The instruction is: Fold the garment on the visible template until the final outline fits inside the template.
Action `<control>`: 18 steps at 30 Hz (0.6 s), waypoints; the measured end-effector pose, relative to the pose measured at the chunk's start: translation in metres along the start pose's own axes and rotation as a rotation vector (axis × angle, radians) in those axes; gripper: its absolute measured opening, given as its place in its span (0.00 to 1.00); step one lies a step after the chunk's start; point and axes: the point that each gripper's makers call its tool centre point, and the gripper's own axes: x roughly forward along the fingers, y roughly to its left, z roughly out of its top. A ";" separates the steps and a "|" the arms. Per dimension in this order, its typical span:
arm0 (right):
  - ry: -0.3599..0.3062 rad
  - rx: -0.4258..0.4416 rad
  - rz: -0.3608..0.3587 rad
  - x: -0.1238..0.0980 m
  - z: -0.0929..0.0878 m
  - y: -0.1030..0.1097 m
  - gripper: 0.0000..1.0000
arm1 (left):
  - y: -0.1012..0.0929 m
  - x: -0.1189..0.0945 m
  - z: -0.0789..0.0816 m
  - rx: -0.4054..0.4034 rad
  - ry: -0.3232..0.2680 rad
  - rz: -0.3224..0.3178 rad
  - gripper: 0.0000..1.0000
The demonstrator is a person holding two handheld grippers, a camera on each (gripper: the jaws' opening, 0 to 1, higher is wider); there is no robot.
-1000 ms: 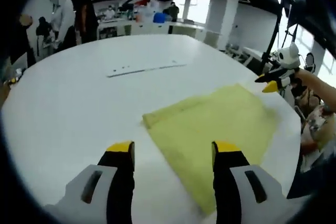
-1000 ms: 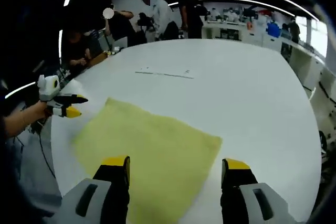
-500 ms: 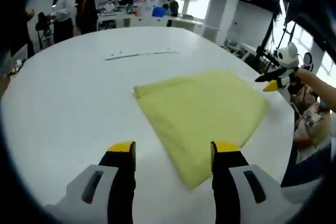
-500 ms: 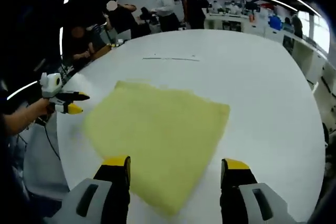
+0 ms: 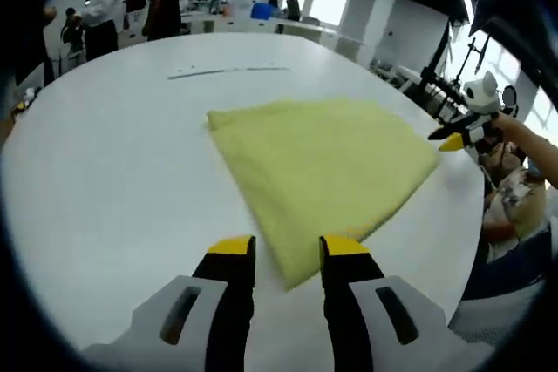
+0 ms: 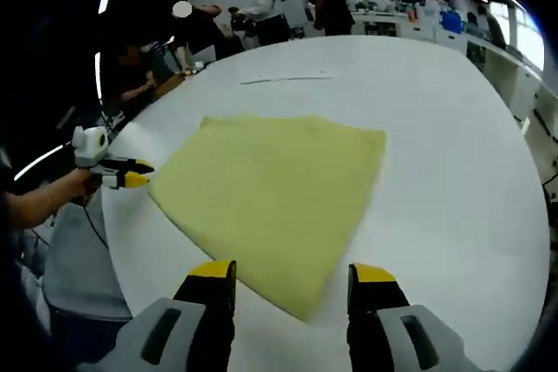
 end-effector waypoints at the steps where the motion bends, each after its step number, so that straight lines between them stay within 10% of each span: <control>1: 0.001 -0.003 -0.002 0.000 -0.002 0.000 0.37 | 0.000 0.000 -0.001 -0.003 0.000 0.004 0.24; 18: -0.038 0.059 -0.010 -0.001 -0.022 -0.006 0.06 | 0.001 -0.001 -0.016 -0.057 0.021 0.031 0.05</control>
